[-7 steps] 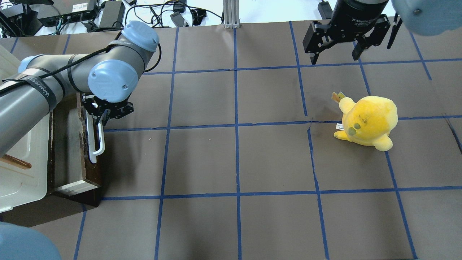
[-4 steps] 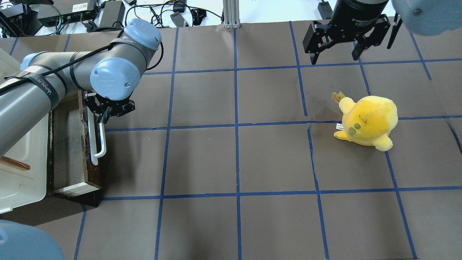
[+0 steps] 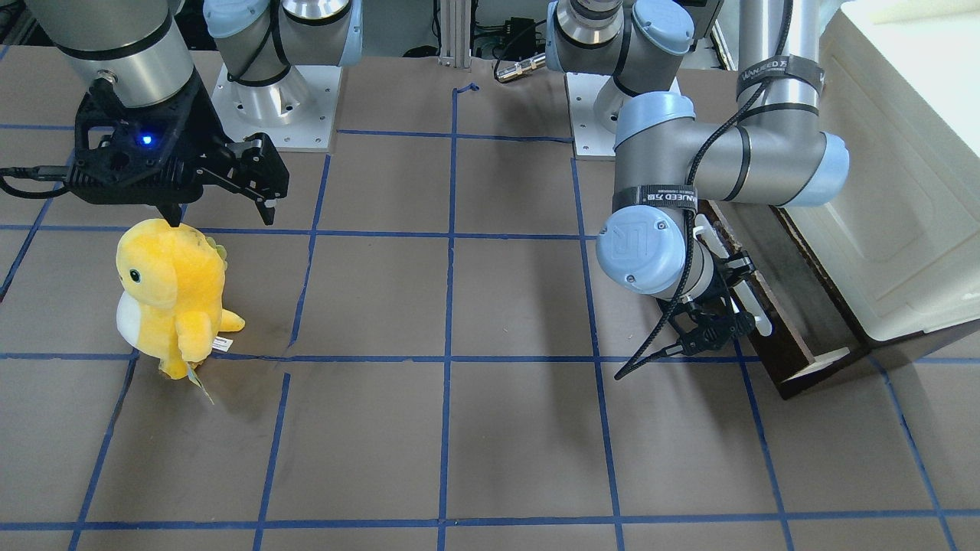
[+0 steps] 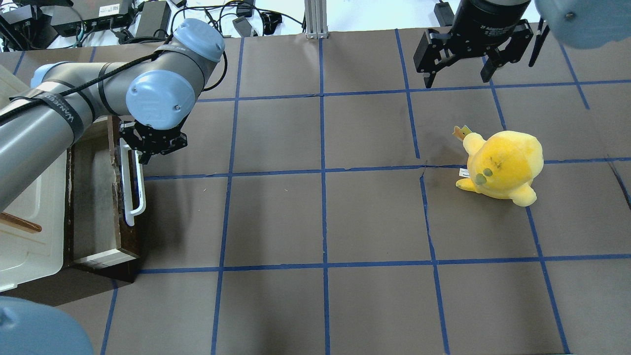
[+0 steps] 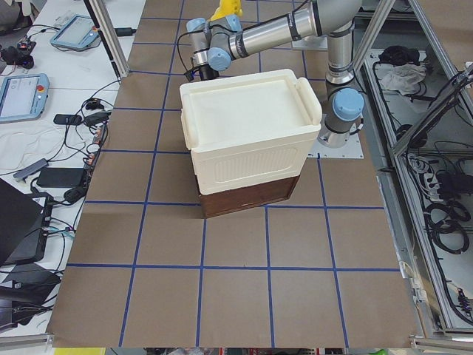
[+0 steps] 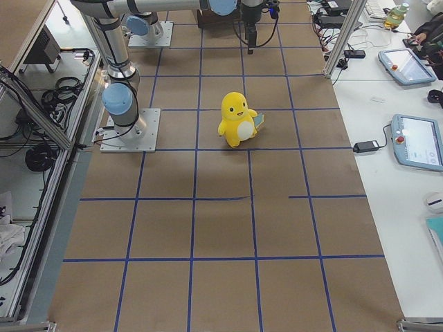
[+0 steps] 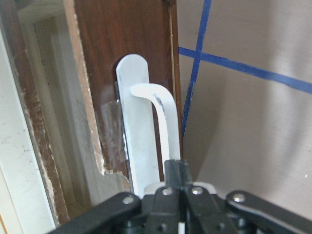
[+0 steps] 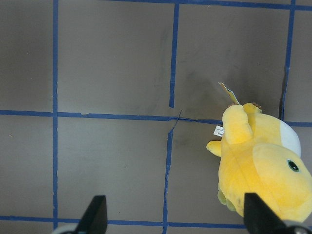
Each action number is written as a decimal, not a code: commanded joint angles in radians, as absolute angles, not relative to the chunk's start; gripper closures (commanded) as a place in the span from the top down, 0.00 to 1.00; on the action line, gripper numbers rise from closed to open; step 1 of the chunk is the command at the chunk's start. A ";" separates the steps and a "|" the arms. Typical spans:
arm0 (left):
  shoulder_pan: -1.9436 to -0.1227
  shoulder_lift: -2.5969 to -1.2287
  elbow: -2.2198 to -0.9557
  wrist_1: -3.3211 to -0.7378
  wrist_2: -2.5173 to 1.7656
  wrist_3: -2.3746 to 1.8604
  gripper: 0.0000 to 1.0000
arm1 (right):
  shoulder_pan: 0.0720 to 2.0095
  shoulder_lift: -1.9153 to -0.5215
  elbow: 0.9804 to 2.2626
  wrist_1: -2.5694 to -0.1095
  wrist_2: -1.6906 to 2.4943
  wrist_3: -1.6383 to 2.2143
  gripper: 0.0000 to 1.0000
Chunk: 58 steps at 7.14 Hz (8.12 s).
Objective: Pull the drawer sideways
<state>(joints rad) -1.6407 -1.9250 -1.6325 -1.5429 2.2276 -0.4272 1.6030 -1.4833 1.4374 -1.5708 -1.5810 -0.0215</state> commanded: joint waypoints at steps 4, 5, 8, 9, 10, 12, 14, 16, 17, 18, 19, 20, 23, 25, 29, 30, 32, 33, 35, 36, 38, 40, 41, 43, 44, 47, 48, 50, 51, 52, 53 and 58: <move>-1.635 -1.950 -1.655 -1.542 2.223 -0.382 0.95 | 1.603 -1.483 1.437 -1.571 -1.580 -0.021 1.00; -1.635 -1.953 -1.658 -1.543 2.223 -0.376 0.81 | 1.603 -1.483 1.437 -1.571 -1.582 -0.021 1.00; -1.634 -1.956 -1.660 -1.543 2.221 -0.384 0.68 | 1.603 -1.483 1.437 -1.571 -1.580 -0.021 1.00; -1.631 -1.954 -1.660 -1.545 2.221 -0.380 0.68 | 1.603 -1.483 1.437 -1.571 -1.580 -0.021 1.00; -1.631 -1.953 -1.661 -1.551 2.221 -0.383 0.68 | 1.603 -1.483 1.437 -1.571 -1.582 -0.021 1.00; -1.629 -1.951 -1.687 -1.542 2.221 -0.385 0.68 | 1.603 -1.483 1.437 -1.571 -1.580 -0.021 1.00; -1.629 -1.951 -1.687 -1.543 2.224 -0.377 0.57 | 1.603 -1.483 1.437 -1.571 -1.582 -0.021 1.00; -1.629 -1.947 -1.687 -1.543 2.226 -0.374 0.51 | 1.603 -1.483 1.437 -1.571 -1.580 -0.021 1.00; -1.629 -1.942 -1.687 -1.543 2.230 -0.371 0.50 | 1.603 -1.483 1.437 -1.571 -1.580 -0.021 1.00; -1.628 -1.937 -1.687 -1.543 2.230 -0.370 0.50 | 1.603 -1.483 1.437 -1.571 -1.580 -0.021 1.00; -1.628 -1.937 -1.687 -1.543 2.230 -0.370 0.43 | 1.603 -1.483 1.437 -1.571 -1.582 -0.023 1.00; -1.625 -1.937 -1.689 -1.545 2.230 -0.370 0.42 | 1.603 -1.483 1.437 -1.571 -1.582 -0.021 1.00; -1.586 -1.933 -1.687 -1.552 2.221 -0.371 0.39 | 1.603 -1.483 1.437 -1.571 -1.580 -0.021 1.00; -1.591 -1.939 -1.683 -1.549 2.218 -0.385 0.00 | 1.603 -1.483 1.437 -1.571 -1.582 -0.021 1.00; -1.600 -1.944 -1.675 -1.549 2.209 -0.390 0.00 | 1.603 -1.483 1.437 -1.571 -1.580 -0.021 1.00; -1.609 -1.942 -1.675 -1.551 2.215 -0.396 0.00 | 1.603 -1.483 1.437 -1.571 -1.580 -0.021 1.00; -1.634 -1.942 -1.663 -1.557 2.218 -0.431 0.00 | 1.603 -1.483 1.437 -1.571 -1.580 -0.021 1.00; -1.637 -1.942 -1.661 -1.559 2.215 -0.451 0.00 | 1.603 -1.483 1.437 -1.571 -1.582 -0.021 1.00; -1.660 -1.954 -1.660 -1.559 2.224 -0.481 0.00 | 1.603 -1.483 1.437 -1.571 -1.582 -0.021 1.00; -1.666 -1.956 -1.658 -1.560 2.226 -0.488 0.00 | 1.603 -1.483 1.437 -1.571 -1.580 -0.021 1.00; -1.667 -1.956 -1.640 -1.583 2.223 -0.492 0.00 | 1.603 -1.483 1.437 -1.571 -1.580 -0.021 1.00; -1.675 -1.957 -1.634 -1.586 2.218 -0.499 0.00 | 1.603 -1.483 1.437 -1.571 -1.580 -0.021 1.00; -1.683 -1.962 -1.632 -1.586 2.221 -0.515 0.00 | 1.603 -1.483 1.437 -1.571 -1.580 -0.021 1.00; -1.690 -1.967 -1.623 -1.588 2.215 -0.518 0.00 | 1.603 -1.483 1.437 -1.571 -1.582 -0.021 1.00; -1.692 -1.970 -1.623 -1.588 2.217 -0.525 0.00 | 1.603 -1.483 1.437 -1.571 -1.582 -0.023 1.00; -1.707 -1.985 -1.609 -1.598 2.209 -0.546 0.00 | 1.603 -1.483 1.437 -1.571 -1.582 -0.021 1.00; -1.707 -1.983 -1.609 -1.614 2.209 -0.546 0.00 | 1.603 -1.483 1.437 -1.571 -1.580 -0.021 1.00; -1.709 -1.977 -1.606 -1.614 2.226 -0.511 0.74 | 1.603 -1.483 1.437 -1.571 -1.582 -0.021 1.00; -1.709 -1.968 -1.589 -1.611 2.214 -0.467 1.00 | 1.603 -1.483 1.437 -1.571 -1.582 -0.021 1.00; -1.712 -1.965 -1.553 -1.614 2.201 -0.463 1.00 | 1.603 -1.483 1.437 -1.571 -1.580 -0.021 1.00; -1.716 -1.935 -1.514 -1.618 2.095 -0.436 1.00 | 1.603 -1.483 1.437 -1.571 -1.580 -0.021 1.00; -1.701 -1.742 -1.387 -1.658 1.822 -0.180 1.00 | 1.603 -1.483 1.437 -1.571 -1.582 -0.021 1.00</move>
